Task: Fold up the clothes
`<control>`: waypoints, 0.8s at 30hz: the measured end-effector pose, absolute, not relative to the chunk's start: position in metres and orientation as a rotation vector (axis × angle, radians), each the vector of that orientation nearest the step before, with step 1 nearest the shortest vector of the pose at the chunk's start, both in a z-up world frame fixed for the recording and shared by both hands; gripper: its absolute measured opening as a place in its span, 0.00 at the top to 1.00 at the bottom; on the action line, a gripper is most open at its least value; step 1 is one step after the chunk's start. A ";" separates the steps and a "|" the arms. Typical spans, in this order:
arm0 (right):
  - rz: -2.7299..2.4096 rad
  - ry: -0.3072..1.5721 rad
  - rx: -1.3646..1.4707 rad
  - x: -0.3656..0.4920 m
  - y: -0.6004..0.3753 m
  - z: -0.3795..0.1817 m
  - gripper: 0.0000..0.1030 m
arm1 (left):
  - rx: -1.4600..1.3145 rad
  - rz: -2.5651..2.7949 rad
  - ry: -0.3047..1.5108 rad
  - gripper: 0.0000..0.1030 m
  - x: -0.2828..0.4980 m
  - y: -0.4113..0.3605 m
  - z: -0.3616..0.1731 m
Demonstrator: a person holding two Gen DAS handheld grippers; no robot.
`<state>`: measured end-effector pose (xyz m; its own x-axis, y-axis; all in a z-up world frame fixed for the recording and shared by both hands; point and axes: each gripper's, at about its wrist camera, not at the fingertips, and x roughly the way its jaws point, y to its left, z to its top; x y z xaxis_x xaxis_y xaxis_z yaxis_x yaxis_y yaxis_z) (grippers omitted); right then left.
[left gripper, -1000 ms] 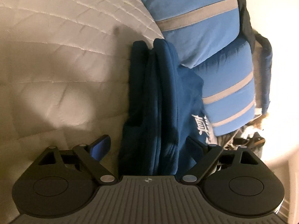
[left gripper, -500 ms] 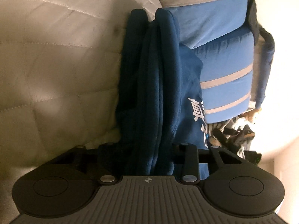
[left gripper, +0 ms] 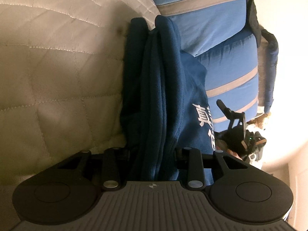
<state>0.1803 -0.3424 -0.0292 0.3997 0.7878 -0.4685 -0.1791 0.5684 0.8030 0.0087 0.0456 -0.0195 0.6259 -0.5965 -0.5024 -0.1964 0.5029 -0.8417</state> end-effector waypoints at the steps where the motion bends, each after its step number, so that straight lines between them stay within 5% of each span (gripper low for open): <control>1: 0.691 0.976 0.771 0.185 -0.343 -0.033 0.00 | -1.045 -0.283 0.891 0.66 0.008 0.045 -0.020; 14: 0.741 0.969 0.825 0.211 -0.321 -0.045 0.01 | -1.038 -0.300 0.838 0.66 0.002 0.044 -0.023; 24: 0.734 0.997 0.809 0.215 -0.317 -0.045 0.11 | -1.028 -0.282 0.841 0.66 0.000 0.042 -0.021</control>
